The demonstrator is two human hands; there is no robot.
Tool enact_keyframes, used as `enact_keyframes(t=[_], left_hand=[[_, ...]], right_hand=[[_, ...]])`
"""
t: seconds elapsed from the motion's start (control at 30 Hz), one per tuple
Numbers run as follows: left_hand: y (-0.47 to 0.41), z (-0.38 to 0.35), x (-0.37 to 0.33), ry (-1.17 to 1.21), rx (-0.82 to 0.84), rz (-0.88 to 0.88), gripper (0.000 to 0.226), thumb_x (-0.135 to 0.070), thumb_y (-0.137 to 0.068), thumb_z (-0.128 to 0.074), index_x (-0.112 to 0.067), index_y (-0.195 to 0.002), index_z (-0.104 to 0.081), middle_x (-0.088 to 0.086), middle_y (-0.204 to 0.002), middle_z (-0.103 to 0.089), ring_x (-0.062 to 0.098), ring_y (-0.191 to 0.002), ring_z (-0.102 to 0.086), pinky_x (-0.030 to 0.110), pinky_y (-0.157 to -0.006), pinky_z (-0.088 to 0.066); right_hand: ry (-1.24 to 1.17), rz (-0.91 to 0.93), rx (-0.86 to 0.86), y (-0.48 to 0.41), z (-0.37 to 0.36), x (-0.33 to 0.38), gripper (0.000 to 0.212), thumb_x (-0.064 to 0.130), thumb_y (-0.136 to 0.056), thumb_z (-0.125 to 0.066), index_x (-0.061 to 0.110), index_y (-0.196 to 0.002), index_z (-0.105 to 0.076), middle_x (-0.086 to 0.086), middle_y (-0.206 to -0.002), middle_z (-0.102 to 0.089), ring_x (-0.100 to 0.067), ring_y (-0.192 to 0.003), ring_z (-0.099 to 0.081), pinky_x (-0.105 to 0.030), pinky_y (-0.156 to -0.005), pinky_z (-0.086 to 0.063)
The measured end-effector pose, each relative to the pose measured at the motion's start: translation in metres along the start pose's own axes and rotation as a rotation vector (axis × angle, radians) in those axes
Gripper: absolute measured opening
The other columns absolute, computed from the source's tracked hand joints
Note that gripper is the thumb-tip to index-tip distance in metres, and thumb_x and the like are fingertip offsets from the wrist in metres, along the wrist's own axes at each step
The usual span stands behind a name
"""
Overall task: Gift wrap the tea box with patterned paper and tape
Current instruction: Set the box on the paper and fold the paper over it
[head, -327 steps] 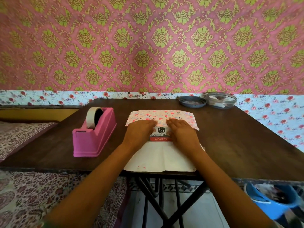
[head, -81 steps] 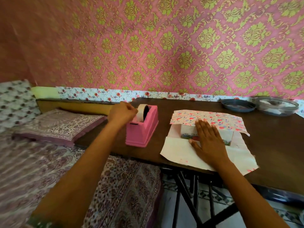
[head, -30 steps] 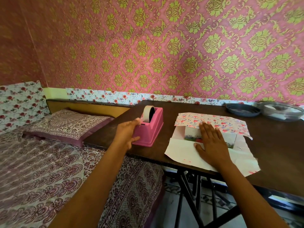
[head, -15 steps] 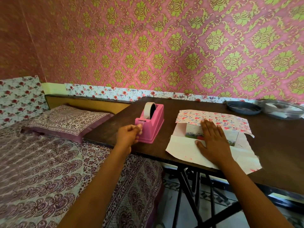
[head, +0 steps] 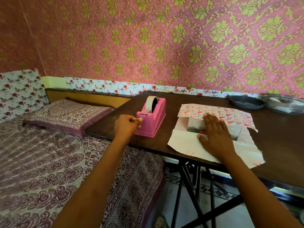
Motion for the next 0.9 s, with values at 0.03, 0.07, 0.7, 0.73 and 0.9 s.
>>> enact_keyframes(t=[0.03, 0.07, 0.7, 0.73, 0.9], left_hand=[[0.000, 0.001, 0.001, -0.041, 0.012, 0.010, 0.027, -0.032, -0.085, -0.065, -0.019, -0.062, -0.061, -0.003, -0.065, -0.064, 0.015, -0.069, -0.060, 0.039, -0.081, -0.054], [0.001, 0.002, 0.004, -0.090, 0.024, 0.026, 0.028, -0.033, -0.084, -0.065, -0.019, -0.061, -0.060, -0.001, -0.067, -0.064, 0.016, -0.071, -0.061, 0.038, -0.081, -0.054], [0.037, -0.142, -0.079, 0.507, 0.276, 0.044, 0.024, -0.023, -0.090, -0.060, -0.002, -0.098, -0.068, 0.005, -0.078, -0.066, 0.012, -0.067, -0.058, 0.018, -0.061, -0.048], [0.034, -0.147, -0.080, 0.490, 0.264, 0.046, 0.023, -0.023, -0.089, -0.060, -0.003, -0.097, -0.068, 0.006, -0.081, -0.066, 0.014, -0.070, -0.059, 0.019, -0.063, -0.048], [0.025, -0.159, -0.078, 0.447, 0.239, 0.057, 0.013, -0.022, -0.088, -0.061, -0.011, -0.083, -0.063, 0.006, -0.084, -0.066, 0.017, -0.077, -0.062, 0.022, -0.066, -0.049]], right_hand=[[0.000, 0.000, 0.000, 0.000, 0.000, 0.000, 0.082, 0.053, -0.078, -0.019, 0.015, -0.149, -0.003, -0.005, -0.158, -0.001, -0.020, -0.146, 0.001, -0.029, -0.111, 0.013], [-0.004, -0.001, 0.000, 0.000, 0.001, 0.000, 0.082, 0.053, -0.078, -0.018, 0.015, -0.149, -0.002, -0.005, -0.158, 0.000, -0.020, -0.146, 0.001, -0.029, -0.111, 0.013], [-0.021, 0.013, -0.005, 0.003, 0.006, 0.004, 0.072, 0.047, -0.095, -0.031, 0.017, -0.149, 0.007, -0.004, -0.157, 0.010, -0.019, -0.145, 0.009, -0.029, -0.108, 0.018], [-0.032, 0.013, -0.008, 0.003, 0.006, 0.004, 0.072, 0.046, -0.095, -0.033, 0.017, -0.149, 0.007, -0.004, -0.157, 0.010, -0.019, -0.145, 0.009, -0.029, -0.108, 0.019], [-0.062, 0.028, -0.047, 0.002, 0.004, 0.002, 0.072, 0.045, -0.095, -0.034, 0.016, -0.149, 0.004, -0.005, -0.158, 0.006, -0.019, -0.146, 0.007, -0.029, -0.108, 0.019]])
Point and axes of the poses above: each hand's wrist, its own y-axis away from the middle knuckle, its own z-axis out of the back of the hand, x = y × z, the point moved 2 cm from there along -y, towards the middle knuckle
